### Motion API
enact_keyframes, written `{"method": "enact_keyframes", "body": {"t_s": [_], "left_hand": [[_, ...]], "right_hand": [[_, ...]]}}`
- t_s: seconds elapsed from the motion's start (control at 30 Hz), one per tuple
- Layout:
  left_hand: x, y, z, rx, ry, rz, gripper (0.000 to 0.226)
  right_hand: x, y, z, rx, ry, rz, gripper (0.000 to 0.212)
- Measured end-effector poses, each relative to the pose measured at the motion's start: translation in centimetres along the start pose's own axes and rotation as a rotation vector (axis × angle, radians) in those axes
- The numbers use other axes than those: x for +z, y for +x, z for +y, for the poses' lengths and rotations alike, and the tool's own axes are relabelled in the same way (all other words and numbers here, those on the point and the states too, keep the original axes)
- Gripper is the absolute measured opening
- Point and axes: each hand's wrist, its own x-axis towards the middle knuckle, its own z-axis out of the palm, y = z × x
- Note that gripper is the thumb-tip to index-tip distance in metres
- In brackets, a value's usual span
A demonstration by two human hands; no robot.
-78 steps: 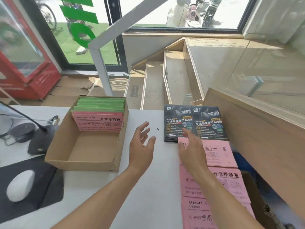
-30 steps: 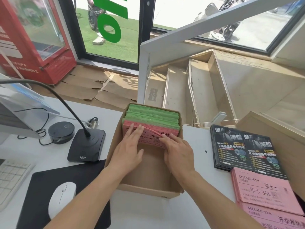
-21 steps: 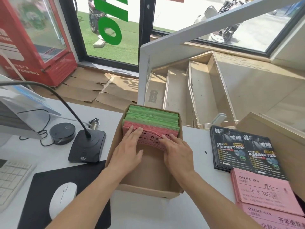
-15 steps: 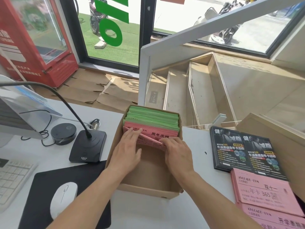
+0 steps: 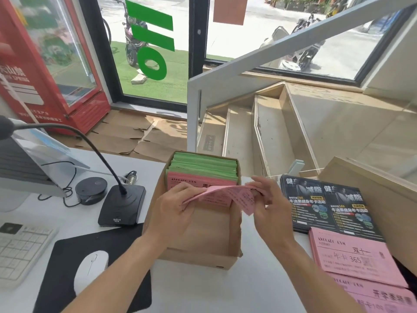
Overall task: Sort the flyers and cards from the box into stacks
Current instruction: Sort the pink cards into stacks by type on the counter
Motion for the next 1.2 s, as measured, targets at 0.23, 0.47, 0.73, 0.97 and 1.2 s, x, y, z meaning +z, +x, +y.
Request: {"method": "enact_keyframes", "body": {"t_s": [0.23, 0.47, 0.73, 0.97, 1.2], "left_hand": [[4.7, -4.1, 9.2, 0.113, -0.206, -0.176, 0.018], [8.5, -12.7, 9.8, -0.353, -0.319, -0.259, 0.029], [8.8, -17.2, 11.5, -0.764, -0.306, -0.118, 0.032], [11.5, -16.1, 16.1, -0.86, -0.41, -0.045, 0.039], [20.5, -13.4, 21.2, -0.8, -0.444, -0.404, 0.058]], "right_hand": [[-11.4, -6.1, 1.7, 0.122, -0.012, 0.049, 0.058], [-14.0, -13.7, 6.5, 0.351, -0.076, -0.252, 0.059], [-13.5, -15.1, 8.3, 0.42, -0.066, -0.428, 0.052], [-18.4, -14.5, 8.1, 0.504, 0.092, -0.291, 0.047], [-28.2, -15.0, 12.9, 0.655, -0.006, 0.076, 0.051]]}}
